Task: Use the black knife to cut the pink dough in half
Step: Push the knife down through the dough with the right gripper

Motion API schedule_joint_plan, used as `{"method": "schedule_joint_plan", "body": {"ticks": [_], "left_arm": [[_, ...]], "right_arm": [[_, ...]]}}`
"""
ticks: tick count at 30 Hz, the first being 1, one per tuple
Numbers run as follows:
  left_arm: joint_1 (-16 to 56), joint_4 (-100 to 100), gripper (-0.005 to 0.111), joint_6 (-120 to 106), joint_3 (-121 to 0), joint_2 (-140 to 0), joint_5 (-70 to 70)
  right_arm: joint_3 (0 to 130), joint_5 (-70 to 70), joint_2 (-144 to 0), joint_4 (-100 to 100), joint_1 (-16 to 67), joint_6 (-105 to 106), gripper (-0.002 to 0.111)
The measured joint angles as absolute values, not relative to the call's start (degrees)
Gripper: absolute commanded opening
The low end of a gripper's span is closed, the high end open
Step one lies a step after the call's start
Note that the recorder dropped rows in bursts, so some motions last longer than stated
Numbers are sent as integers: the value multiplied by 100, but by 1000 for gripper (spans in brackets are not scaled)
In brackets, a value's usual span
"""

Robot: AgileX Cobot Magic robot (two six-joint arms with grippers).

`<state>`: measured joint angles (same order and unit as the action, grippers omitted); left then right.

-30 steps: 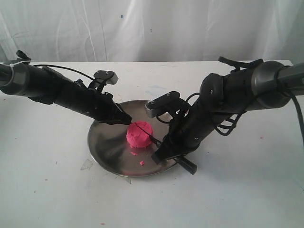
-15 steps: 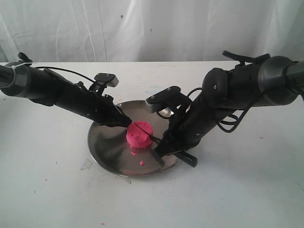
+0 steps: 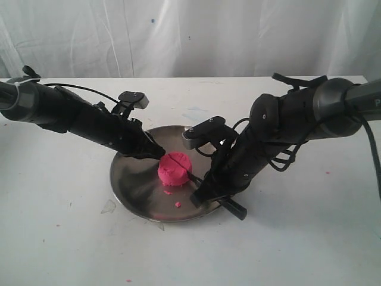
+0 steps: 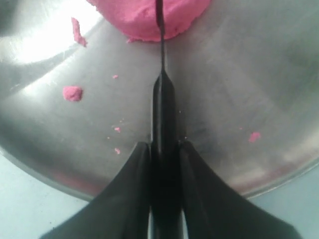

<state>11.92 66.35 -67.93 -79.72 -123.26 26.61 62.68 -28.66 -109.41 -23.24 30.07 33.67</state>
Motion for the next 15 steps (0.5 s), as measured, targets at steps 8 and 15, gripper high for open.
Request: {"method": "schedule_joint_plan", "body": {"ticks": [8,15], "left_arm": [[1192,6635,0,-6793,-7972,-12326,2661],[1192,6613,0,-6793,-7972,-12326,2661]], "right_arm": [[6307,-2899,-10941,-2324,3007,3367,0],[6434,-3100,-10865,-2324,3007,3367,0]]}}
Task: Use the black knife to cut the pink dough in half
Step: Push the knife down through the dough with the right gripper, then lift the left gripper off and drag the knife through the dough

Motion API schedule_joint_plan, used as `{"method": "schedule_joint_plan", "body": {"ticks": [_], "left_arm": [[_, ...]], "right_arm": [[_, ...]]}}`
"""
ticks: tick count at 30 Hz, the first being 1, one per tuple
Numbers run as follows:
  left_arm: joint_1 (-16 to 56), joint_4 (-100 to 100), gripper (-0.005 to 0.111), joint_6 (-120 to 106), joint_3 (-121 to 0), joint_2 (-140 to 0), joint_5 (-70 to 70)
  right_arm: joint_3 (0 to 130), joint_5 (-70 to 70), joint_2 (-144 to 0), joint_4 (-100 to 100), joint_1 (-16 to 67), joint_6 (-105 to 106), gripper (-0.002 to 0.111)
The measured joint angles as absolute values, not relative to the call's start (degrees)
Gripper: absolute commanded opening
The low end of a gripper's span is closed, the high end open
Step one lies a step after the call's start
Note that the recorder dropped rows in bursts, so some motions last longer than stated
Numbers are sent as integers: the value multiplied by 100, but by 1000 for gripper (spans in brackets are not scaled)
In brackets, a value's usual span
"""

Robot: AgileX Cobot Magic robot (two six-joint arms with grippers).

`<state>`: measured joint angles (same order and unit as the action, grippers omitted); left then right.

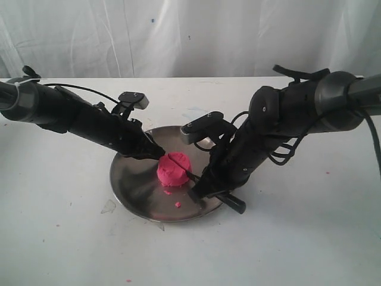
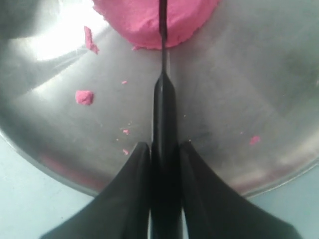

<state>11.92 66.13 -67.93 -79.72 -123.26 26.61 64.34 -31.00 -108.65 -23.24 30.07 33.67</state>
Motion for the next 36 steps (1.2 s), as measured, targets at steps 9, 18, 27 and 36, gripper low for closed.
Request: {"method": "schedule_joint_plan", "body": {"ticks": [9,18,27,36], "left_arm": [[1192,6613,0,-6793,-7972,-12326,2661],[1192,6613,0,-6793,-7972,-12326,2661],[1192,6613,0,-6793,-7972,-12326,2673],[1192,6613,0,-6793,-7972,-12326,2673]], "right_arm": [[6437,-3114,-10830,-2311,3007,3367,0],[6437,-3114,-10896,-2311,3007,3367,0],[6437,-3102,-11015,-2322,3007,3367,0],[6474,-3115,-11036,-2322,3007,3367,0]]}}
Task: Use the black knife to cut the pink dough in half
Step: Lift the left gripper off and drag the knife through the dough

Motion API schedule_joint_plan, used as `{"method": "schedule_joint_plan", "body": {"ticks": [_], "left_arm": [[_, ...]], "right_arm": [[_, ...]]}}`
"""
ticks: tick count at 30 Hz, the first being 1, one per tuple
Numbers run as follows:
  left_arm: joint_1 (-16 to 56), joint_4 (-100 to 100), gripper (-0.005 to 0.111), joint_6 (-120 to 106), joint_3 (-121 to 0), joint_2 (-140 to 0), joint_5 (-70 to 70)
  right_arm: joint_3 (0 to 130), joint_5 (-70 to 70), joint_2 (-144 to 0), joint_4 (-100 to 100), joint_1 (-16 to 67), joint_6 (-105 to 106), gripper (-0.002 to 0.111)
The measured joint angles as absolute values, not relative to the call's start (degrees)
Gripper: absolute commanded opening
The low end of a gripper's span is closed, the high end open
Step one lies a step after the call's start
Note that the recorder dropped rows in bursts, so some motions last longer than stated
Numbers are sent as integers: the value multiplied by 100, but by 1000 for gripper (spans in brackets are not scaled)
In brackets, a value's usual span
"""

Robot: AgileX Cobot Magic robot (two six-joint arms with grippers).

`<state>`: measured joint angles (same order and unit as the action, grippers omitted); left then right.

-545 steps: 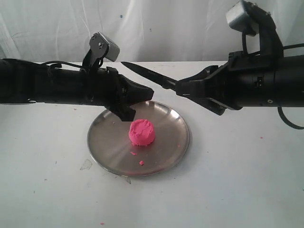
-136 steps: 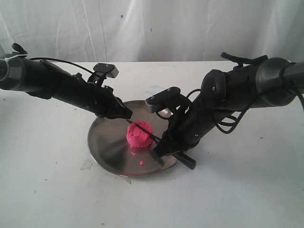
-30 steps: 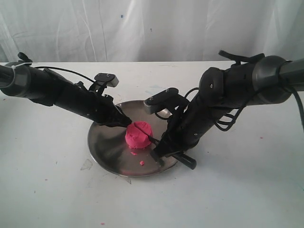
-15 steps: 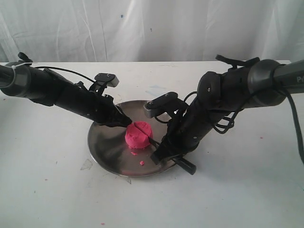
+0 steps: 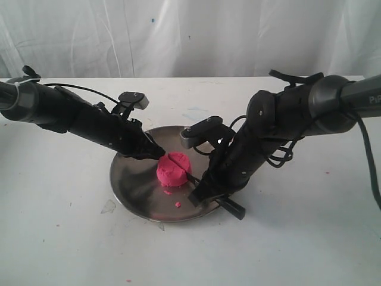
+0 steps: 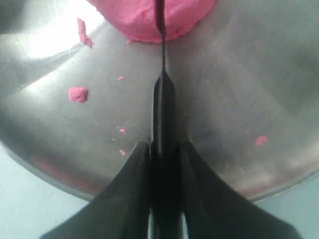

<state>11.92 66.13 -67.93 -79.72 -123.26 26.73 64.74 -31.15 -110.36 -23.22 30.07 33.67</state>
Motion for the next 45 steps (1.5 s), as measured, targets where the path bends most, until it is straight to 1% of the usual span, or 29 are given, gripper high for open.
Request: {"method": "schedule_joint_plan", "body": {"ticks": [14,38,41,45], "left_arm": [[1192,6613,0,-6793,-7972,-12326,2673],[1192,6604,0,-6793,-7972,-12326,2673],[1167,6583,0,-6793,-7972,-12120,2651],[889,6537,0,-6770,-7972,-11647,2618]], "right_arm": [[6495,-3202,-10833,-2252,3007,3367,0],[6583,-3258,-11065,-2240,3007,3306,0],[6623,-3333,-11091,-2165,3007,3281,0],[6669,-3491,-11091,-1893,3007,3029,0]]}}
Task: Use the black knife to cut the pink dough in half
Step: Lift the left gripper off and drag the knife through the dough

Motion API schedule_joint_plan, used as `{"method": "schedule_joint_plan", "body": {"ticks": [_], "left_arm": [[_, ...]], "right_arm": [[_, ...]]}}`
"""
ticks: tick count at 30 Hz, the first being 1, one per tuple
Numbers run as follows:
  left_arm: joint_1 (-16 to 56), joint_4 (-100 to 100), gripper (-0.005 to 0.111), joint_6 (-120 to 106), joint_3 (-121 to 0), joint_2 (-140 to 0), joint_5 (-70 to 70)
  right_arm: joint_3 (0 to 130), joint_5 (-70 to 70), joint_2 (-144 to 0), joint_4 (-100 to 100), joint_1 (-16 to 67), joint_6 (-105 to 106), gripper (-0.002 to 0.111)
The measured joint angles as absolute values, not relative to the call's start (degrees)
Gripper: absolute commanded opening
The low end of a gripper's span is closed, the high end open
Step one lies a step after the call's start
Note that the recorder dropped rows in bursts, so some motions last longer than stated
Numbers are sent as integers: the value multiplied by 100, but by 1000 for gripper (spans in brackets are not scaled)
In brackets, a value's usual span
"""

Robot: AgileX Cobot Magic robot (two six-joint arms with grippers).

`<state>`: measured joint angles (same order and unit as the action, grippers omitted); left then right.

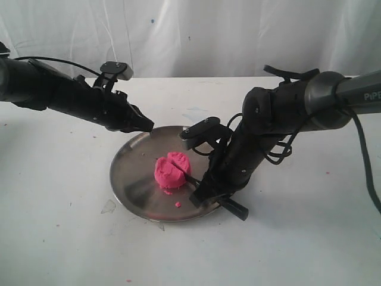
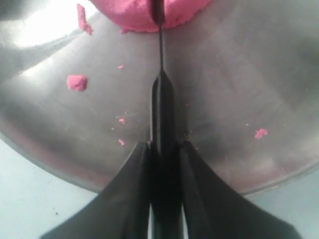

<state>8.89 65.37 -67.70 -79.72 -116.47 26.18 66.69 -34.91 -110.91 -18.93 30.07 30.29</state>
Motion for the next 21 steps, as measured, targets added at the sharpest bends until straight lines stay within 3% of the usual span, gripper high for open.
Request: {"method": "schedule_joint_plan", "body": {"ticks": [21], "left_arm": [[823,6485,0,-6647,-7972,-11590,2782]], "right_arm": [[6837,-3841,-11091,-982,3020,2105,0]]}}
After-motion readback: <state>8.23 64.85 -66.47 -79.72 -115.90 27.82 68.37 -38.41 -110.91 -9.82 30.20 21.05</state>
